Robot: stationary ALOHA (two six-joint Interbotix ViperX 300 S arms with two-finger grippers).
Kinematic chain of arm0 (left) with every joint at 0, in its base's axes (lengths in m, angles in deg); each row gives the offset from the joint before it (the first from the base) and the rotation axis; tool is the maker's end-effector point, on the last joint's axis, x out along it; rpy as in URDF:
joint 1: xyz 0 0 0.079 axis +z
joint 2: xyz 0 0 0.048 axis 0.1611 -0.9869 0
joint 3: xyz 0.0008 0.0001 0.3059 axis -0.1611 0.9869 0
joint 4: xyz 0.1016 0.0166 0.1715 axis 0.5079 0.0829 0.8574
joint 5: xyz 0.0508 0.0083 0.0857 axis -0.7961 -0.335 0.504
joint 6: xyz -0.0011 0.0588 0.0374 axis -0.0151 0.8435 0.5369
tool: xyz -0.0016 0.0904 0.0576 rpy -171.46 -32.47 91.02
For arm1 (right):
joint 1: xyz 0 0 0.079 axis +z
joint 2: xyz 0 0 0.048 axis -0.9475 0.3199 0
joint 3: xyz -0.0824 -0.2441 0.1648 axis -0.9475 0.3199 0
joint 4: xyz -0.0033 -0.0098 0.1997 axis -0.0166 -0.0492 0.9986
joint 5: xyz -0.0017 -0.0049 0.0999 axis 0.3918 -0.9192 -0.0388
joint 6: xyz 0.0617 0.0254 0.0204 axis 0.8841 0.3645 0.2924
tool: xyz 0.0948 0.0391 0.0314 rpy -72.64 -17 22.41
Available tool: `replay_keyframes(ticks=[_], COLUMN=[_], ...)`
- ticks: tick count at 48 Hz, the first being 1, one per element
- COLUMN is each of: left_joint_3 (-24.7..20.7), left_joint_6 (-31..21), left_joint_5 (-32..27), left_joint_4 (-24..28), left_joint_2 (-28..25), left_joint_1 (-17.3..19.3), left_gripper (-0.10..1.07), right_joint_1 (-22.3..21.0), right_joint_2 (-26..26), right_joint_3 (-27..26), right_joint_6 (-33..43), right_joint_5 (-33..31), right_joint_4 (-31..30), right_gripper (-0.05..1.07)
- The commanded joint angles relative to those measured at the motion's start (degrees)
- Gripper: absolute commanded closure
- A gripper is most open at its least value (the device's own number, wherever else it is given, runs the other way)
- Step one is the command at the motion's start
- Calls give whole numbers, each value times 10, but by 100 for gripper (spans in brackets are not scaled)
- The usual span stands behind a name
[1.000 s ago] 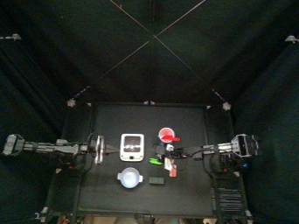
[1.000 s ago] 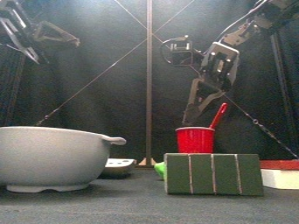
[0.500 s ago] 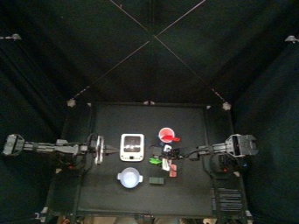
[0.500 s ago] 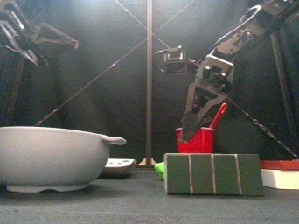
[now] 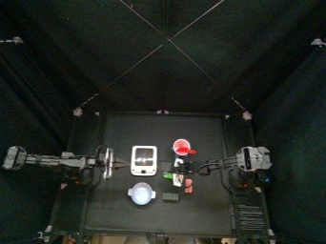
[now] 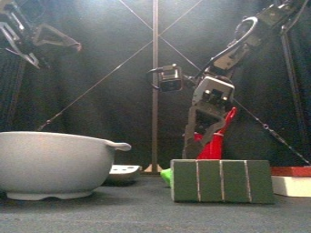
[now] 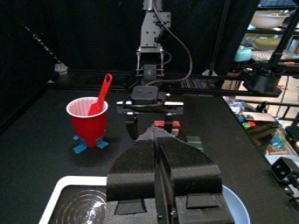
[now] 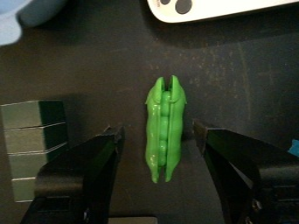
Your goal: Grab peas
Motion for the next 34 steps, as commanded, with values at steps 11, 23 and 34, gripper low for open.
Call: replay_keyframes(ticks=[11,23,34], left_joint_3=[-5,-4,-4], left_joint_6=[0,0,0], left_joint_5=[6,6,6], left_joint_4=[1,1,0], left_joint_2=[-3,-3,-3], left_joint_1=[0,0,0], left_gripper=[65,65,65], right_joint_1=[-12,-12,-13], right_joint_2=[12,25,27], right_joint_3=[-20,-20,-23], right_joint_6=[1,0,0], right_joint_5=[-11,-11,-13], right_joint_4=[-7,-4,-4], right_gripper=[9,9,10])
